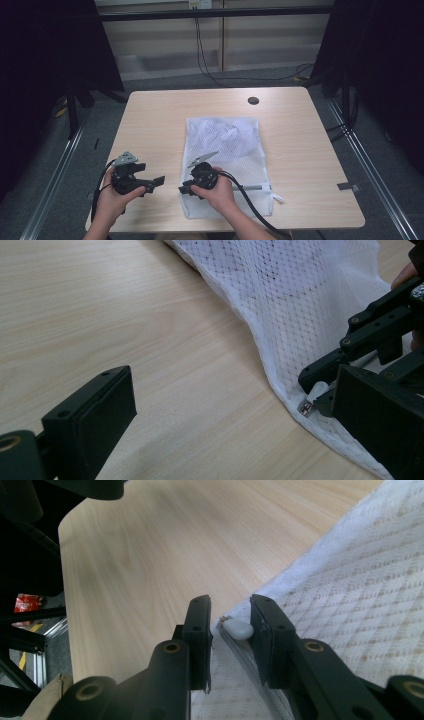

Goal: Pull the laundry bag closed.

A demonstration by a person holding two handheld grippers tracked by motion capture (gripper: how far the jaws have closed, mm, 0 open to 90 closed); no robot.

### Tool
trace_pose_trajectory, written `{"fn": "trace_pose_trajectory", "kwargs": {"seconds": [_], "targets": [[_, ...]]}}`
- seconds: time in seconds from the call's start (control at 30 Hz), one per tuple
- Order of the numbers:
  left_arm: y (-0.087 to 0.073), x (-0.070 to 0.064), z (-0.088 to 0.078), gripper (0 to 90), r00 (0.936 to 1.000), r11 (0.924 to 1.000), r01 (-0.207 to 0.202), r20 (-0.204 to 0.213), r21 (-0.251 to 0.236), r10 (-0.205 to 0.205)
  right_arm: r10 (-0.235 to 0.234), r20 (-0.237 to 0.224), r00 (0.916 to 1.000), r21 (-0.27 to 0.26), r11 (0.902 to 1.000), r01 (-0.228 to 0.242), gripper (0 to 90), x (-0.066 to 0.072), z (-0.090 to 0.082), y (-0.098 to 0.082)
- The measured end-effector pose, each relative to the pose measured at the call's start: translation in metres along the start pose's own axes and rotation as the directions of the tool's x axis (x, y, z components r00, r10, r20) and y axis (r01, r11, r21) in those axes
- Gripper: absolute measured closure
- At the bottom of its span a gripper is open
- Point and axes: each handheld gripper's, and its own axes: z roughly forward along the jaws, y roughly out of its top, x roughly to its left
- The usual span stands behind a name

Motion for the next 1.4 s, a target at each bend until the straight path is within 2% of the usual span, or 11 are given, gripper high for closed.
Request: {"fn": "trace_pose_trajectory", "kwargs": {"seconds": [0.17, 0.4, 0.5, 0.63, 0.87, 0.9, 0.97, 1.17, 1.23, 1.33, 1.4], "targets": [[-0.001, 0.0, 0.002, 3.6, 0.9999, 0.9999, 0.003, 0.013, 0.015, -0.003, 0.021, -0.005, 0.9998, 0.002, 0.9998, -0.021, 81.8, -0.002, -0.002, 0.001], [-0.001, -0.001, 0.003, 3.4, 0.9996, 0.9996, 0.019, 0.022, 0.023, -0.02, 0.051, -0.022, 0.9984, 0.013, 0.9986, -0.051, 82.3, -0.001, -0.005, 0.002], [0.0, -0.004, 0.005, 3.2, 0.9983, 0.9992, 0.031, 0.049, 0.027, -0.032, 0.087, -0.042, 0.9953, -0.025, 0.9958, -0.088, 82.4, -0.002, -0.014, 0.006], [0.0, -0.006, 0.007, 2.7, 0.996, 0.9987, 0.04, 0.079, 0.032, -0.043, 0.104, -0.052, 0.9932, -0.047, 0.9932, -0.107, 82.5, -0.004, -0.021, 0.008], [-0.001, -0.009, 0.013, 0.3, 0.9848, 0.9969, 0.061, 0.16, 0.049, -0.068, 0.163, -0.084, 0.9831, -0.077, 0.9826, -0.169, 82.7, -0.007, -0.031, 0.008], [-0.001, -0.01, 0.013, 0.0, 0.9836, 0.9966, 0.063, 0.166, 0.052, -0.071, 0.186, -0.099, 0.9775, -0.094, 0.9762, -0.195, 82.8, -0.008, -0.033, 0.008], [-0.001, -0.011, 0.015, 0.0, 0.9802, 0.9959, 0.064, 0.183, 0.064, -0.075, 0.199, -0.11, 0.9738, -0.103, 0.9722, -0.21, 82.8, -0.009, -0.034, 0.009], [-0.002, -0.015, 0.02, 0.1, 0.9701, 0.9932, 0.076, 0.223, 0.088, -0.095, 0.218, -0.129, 0.9673, -0.118, 0.9651, -0.234, 83.0, -0.009, -0.037, 0.009], [-0.002, -0.016, 0.022, 0.1, 0.9627, 0.9914, 0.086, 0.248, 0.098, -0.108, 0.221, -0.128, 0.9668, -0.121, 0.9639, -0.237, 83.0, -0.009, -0.037, 0.009], [-0.003, -0.018, 0.026, 1.4, 0.9599, 0.9897, 0.083, 0.258, 0.117, -0.111, 0.229, -0.126, 0.9652, -0.125, 0.9616, -0.244, 83.1, -0.009, -0.039, 0.009], [-0.003, -0.021, 0.027, 2.1, 0.9535, 0.9888, 0.091, 0.276, 0.118, -0.121, 0.232, -0.128, 0.9643, -0.126, 0.9606, -0.248, 83.1, -0.009, -0.039, 0.009]]}}
